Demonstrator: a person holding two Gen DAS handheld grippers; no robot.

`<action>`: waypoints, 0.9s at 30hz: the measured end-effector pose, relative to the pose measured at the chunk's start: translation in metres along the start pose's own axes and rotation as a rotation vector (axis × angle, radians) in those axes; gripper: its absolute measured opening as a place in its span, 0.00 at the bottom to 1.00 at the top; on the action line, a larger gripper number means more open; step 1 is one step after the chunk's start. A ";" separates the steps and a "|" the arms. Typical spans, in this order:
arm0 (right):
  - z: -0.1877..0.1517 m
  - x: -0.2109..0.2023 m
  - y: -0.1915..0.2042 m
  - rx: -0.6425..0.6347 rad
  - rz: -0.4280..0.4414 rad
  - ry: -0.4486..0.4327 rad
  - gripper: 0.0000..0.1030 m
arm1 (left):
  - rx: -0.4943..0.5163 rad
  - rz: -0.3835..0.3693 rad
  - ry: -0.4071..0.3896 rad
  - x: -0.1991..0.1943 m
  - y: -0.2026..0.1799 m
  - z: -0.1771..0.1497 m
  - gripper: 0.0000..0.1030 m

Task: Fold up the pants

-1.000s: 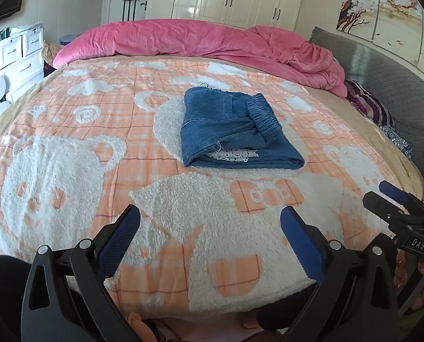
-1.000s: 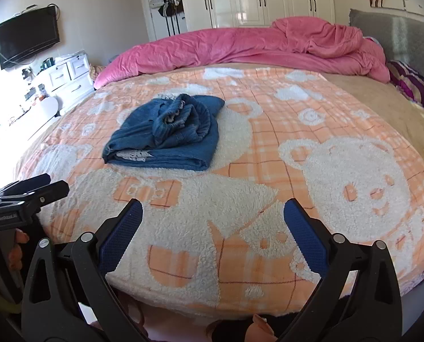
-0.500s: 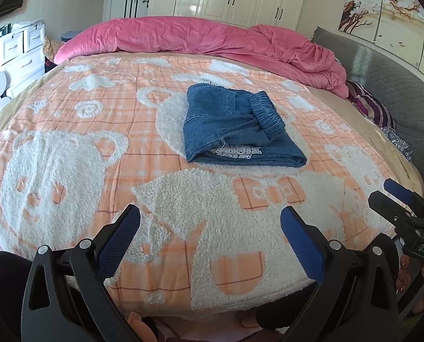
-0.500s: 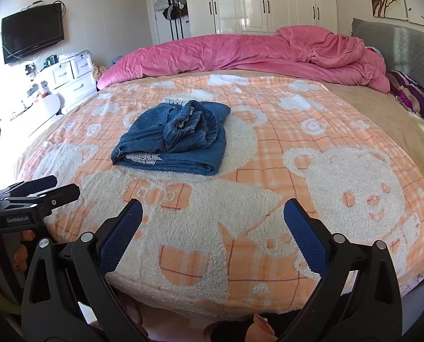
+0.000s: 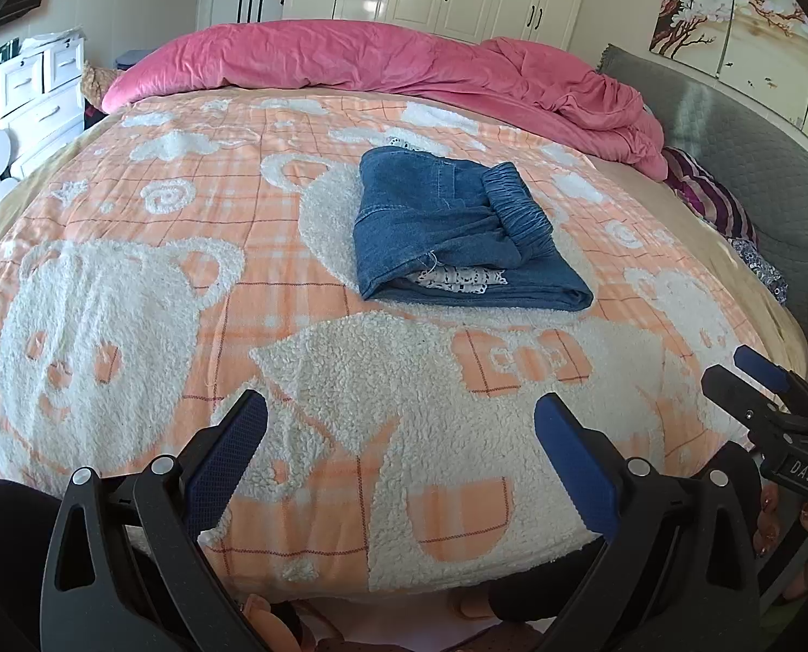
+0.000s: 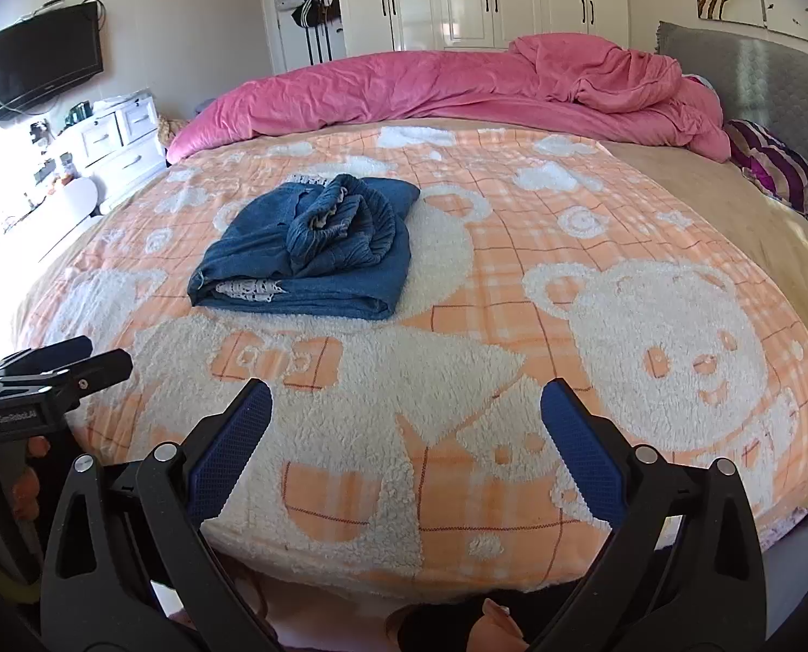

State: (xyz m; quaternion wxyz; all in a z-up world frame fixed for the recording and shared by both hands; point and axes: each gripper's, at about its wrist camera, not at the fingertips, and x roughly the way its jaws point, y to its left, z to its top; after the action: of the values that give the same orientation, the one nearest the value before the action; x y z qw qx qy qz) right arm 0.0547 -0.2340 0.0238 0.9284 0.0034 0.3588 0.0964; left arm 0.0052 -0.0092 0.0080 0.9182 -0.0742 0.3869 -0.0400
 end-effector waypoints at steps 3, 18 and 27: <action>-0.001 0.000 -0.001 0.008 -0.007 0.003 0.91 | 0.003 0.009 0.007 0.002 0.001 0.000 0.96; -0.002 0.002 -0.001 0.006 -0.038 0.011 0.91 | 0.010 0.022 0.020 0.005 0.000 0.000 0.96; -0.001 0.001 0.000 -0.002 -0.040 0.009 0.91 | 0.012 0.023 0.023 0.005 -0.001 -0.001 0.96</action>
State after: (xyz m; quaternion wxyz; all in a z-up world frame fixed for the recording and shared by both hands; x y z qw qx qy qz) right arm 0.0541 -0.2342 0.0224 0.9285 -0.0049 0.3631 0.0782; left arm 0.0082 -0.0111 0.0042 0.9146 -0.0637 0.3980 -0.0329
